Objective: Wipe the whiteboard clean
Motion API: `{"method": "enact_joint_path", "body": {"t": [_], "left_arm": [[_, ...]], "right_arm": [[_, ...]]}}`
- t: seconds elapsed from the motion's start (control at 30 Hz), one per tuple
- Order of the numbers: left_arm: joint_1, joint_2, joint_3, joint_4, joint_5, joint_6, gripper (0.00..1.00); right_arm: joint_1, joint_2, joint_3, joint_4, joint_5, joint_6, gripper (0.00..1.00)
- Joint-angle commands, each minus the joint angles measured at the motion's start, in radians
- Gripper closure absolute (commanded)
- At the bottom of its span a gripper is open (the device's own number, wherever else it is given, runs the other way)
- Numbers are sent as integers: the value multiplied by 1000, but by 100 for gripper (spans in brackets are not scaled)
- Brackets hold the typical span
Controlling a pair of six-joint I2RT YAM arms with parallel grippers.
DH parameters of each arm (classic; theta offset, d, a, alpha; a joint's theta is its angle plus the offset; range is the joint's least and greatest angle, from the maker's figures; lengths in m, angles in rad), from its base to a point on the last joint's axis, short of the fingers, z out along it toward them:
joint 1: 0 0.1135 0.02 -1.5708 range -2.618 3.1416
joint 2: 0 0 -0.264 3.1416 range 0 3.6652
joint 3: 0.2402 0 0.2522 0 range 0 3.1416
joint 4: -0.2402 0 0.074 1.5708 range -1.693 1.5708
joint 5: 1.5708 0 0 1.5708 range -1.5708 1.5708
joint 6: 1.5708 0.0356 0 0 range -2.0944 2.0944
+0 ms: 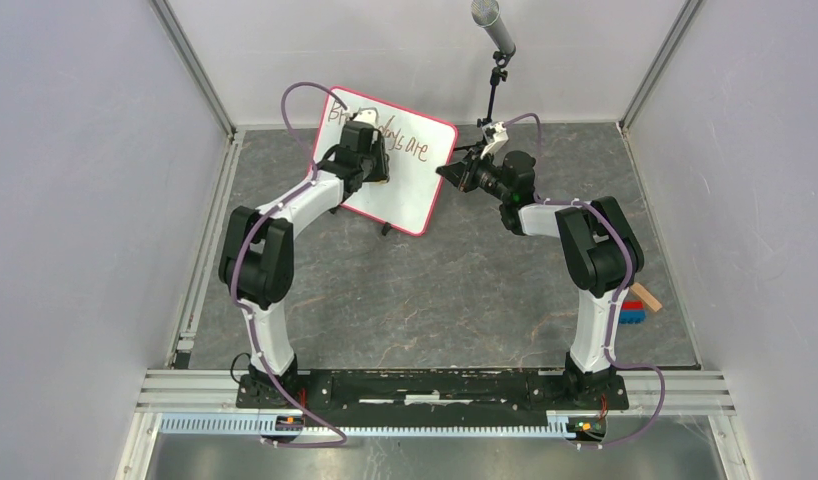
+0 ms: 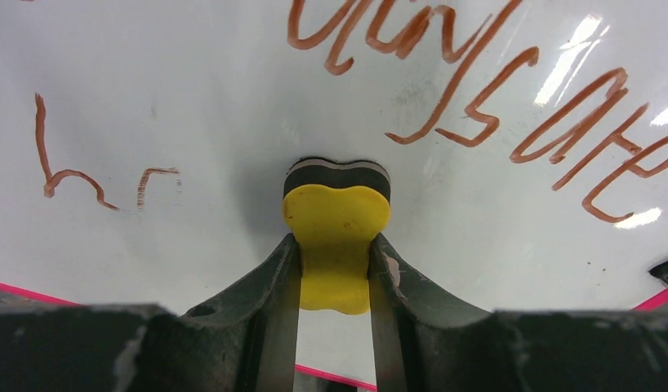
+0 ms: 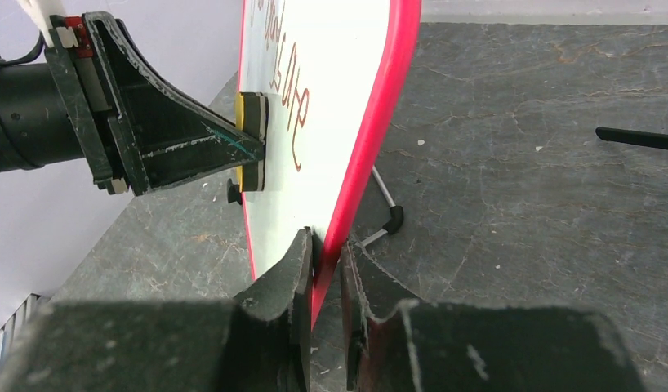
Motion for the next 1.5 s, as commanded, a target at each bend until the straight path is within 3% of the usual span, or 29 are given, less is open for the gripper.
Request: {"method": "enact_joint_path", "body": {"t": [0.0, 0.2, 0.4, 0.67, 1.0, 1.47], "left_arm": [[81, 16, -4, 125, 20, -83, 69], [222, 93, 70, 61, 95, -155, 69], [287, 176, 120, 3, 145, -198, 68], [280, 125, 92, 9, 146, -226, 69], [148, 71, 158, 0, 123, -160, 68], [306, 47, -106, 103, 128, -313, 69]], "right_arm": [[17, -8, 33, 32, -39, -47, 100], [18, 2, 46, 30, -50, -44, 100], [18, 5, 48, 26, -54, -44, 100], [18, 6, 50, 27, -56, -42, 100], [17, 5, 48, 28, -56, -45, 100], [18, 7, 53, 27, -61, -44, 100]]}}
